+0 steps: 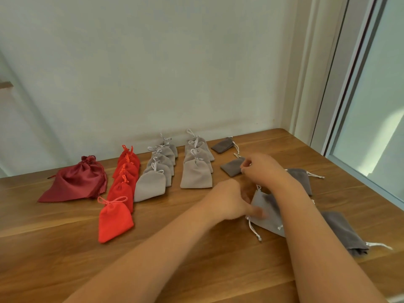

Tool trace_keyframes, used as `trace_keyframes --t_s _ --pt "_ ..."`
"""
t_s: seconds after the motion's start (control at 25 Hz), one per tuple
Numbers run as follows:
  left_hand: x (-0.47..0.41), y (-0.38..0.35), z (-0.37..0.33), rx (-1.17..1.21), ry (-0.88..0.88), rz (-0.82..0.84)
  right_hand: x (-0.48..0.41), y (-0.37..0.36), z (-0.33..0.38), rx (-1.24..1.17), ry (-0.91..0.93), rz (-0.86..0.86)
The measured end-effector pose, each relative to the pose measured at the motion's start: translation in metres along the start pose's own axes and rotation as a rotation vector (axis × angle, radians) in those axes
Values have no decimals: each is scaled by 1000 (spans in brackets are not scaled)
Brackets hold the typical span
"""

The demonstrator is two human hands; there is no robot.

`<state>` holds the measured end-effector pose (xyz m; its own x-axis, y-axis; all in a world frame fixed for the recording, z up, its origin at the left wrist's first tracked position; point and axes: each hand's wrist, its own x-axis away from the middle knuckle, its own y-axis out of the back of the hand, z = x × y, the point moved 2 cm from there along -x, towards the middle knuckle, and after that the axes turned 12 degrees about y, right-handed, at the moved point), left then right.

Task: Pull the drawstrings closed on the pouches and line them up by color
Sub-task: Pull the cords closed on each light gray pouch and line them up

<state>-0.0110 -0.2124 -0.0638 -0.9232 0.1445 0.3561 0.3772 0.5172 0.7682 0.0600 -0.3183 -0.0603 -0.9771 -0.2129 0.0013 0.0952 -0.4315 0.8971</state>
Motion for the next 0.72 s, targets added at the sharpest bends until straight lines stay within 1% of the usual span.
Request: trace_keyframes --t_s 0.08,0.2,0.32,0.44,0.6,0.68,0.72 --pt "-1 -6 1 -20 -24 30 1 -1 -1 -20 8 -28" --pt "-2 3 9 58 -27 12 1 -10 7 -98 65 -62" --pt "-2 17 24 258 25 1 -2 -20 9 -164 109 -108" --pt "4 29 42 407 64 -60 -3 -23 1 -207 110 -193" --pt "20 48 58 602 -57 -191 -10 -30 -3 -158 127 -227" --pt "30 58 63 623 -132 -267 -11 -29 -3 -161 124 -292" --pt "35 62 65 604 -171 -312 -11 -27 -3 -151 124 -353"
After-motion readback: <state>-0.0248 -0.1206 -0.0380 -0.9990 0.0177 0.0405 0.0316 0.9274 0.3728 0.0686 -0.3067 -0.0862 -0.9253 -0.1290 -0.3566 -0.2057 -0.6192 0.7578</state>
